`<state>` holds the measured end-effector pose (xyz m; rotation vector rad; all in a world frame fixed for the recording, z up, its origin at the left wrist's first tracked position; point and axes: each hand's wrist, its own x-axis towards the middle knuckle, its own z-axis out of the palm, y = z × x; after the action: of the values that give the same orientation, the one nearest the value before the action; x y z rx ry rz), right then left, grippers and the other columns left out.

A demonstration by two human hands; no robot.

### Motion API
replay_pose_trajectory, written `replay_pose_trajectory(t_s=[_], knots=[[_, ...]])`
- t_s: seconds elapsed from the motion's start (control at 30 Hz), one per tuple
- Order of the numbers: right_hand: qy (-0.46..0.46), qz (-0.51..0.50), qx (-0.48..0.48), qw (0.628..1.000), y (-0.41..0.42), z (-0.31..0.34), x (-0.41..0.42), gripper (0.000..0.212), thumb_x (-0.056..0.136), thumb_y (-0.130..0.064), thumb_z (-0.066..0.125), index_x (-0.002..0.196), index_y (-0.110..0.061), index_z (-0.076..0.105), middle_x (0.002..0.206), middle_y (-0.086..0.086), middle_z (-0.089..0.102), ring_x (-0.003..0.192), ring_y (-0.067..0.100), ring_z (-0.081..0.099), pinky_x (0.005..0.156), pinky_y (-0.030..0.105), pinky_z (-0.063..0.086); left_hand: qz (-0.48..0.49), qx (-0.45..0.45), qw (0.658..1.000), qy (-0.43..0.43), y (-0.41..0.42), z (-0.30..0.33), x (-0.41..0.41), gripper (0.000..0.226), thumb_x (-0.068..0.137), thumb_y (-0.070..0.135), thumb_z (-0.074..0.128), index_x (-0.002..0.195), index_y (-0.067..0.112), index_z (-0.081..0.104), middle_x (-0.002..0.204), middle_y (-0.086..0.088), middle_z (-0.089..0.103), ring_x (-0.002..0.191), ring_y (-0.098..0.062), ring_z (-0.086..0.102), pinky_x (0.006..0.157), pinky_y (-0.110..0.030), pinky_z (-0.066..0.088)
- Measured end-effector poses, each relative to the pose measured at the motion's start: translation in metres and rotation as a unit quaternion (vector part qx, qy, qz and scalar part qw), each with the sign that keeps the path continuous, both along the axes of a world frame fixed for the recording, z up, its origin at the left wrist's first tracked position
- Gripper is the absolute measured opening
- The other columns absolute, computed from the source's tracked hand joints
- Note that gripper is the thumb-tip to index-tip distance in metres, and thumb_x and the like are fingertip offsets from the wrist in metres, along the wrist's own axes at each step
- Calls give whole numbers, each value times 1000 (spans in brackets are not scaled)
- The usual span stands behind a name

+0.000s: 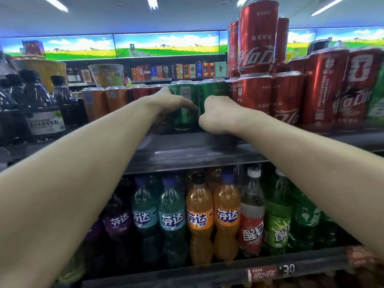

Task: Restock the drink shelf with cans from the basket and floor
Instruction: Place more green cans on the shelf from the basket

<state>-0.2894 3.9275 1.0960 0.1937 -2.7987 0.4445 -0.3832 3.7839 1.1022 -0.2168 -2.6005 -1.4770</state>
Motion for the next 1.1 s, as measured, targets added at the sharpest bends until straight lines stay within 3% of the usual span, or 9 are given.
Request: replay_pose_trajectory(t_s=[0.1,0.2,0.27,0.43,0.57,0.67,0.77,0.93,1.1], knots=[[-2,3,-24,1000,2,-3,-4,14,101,-15,50,89,-8,48,81,5,47,66,17,47,49,27,32,28,-20,999,22,0,-4,-7,126,32,57,95,142,18,49,128,-8,68,110,-28,70,96,-45,59],[0,2,-38,999,1,-4,-5,11,101,-18,51,102,-8,47,81,4,45,67,17,47,50,27,34,43,-55,997,31,2,-2,3,119,68,56,91,157,11,26,134,-6,56,119,-27,60,94,-39,52],[-6,0,-38,999,0,-5,-6,13,101,-20,51,106,-8,46,82,4,45,68,17,47,51,27,35,27,-76,997,5,-2,-2,5,118,75,57,85,161,17,15,135,-8,54,122,-29,60,99,-43,53],[-31,0,8,999,-4,0,-2,17,104,-19,43,109,-4,50,100,12,50,79,24,50,52,26,33,-74,15,997,-19,-11,-5,6,64,87,26,79,138,21,41,122,-8,69,89,-13,76,69,-26,61],[-41,2,34,999,-4,3,-2,36,107,-18,39,135,1,52,102,13,49,88,27,49,52,24,30,-106,35,993,-29,3,-4,8,80,71,27,84,139,23,42,122,-13,71,103,-23,75,83,-36,64],[-47,-3,36,998,-5,1,-6,45,108,-19,38,146,3,45,121,18,50,103,31,48,61,28,34,-114,51,992,-26,3,-6,2,84,60,27,85,135,25,48,121,-13,74,107,-28,75,98,-49,61],[-49,-11,4,999,-3,1,-8,49,107,-22,39,150,3,39,146,23,47,113,32,50,80,30,35,-130,54,990,-15,-2,-5,1,51,82,17,78,127,23,56,111,-9,75,94,-23,76,87,-40,63],[-34,-30,-56,997,0,-4,-14,59,104,-21,46,153,4,24,145,24,43,104,32,53,62,30,39,-162,97,981,-42,-7,-4,6,32,87,18,69,119,18,65,99,-5,69,81,-20,67,77,-33,58],[-69,-38,-33,996,-5,-1,-16,76,104,-22,43,159,6,-1,156,31,26,137,41,42,92,39,42,-167,129,977,-45,-7,-2,4,64,74,33,74,134,17,61,107,-8,67,81,-22,67,67,-32,56]])
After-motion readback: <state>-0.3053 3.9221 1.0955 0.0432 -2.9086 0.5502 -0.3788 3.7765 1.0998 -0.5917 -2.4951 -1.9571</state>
